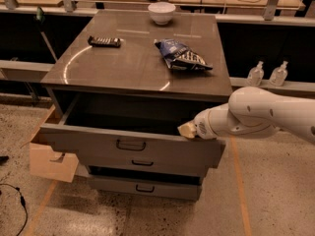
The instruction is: Open top drawer
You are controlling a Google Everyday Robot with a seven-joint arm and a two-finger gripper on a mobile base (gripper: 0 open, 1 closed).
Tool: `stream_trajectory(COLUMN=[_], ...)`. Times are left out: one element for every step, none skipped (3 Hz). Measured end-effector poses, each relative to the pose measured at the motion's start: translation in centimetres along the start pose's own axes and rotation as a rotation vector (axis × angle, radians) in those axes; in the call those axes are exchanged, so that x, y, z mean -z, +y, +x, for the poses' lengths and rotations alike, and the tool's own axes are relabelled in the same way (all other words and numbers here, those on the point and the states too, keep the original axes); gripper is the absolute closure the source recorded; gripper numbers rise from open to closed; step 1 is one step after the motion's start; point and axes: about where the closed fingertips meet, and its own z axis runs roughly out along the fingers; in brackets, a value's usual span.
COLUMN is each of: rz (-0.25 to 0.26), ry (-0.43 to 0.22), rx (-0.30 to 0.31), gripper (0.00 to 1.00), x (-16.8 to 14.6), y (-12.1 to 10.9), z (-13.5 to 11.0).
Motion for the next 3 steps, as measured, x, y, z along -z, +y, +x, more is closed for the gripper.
stream_trajectory(rz=[-0.039, -0.097, -0.14], ry=[0.038, 0.084, 0.139], rx=[-0.003, -0.006, -0.006], gripper=[1.0, 1.0, 1.0], x=[0.9, 2.1, 3.1], y=[1.3, 3.4, 4.8], z=[1.2, 2.7, 4.2])
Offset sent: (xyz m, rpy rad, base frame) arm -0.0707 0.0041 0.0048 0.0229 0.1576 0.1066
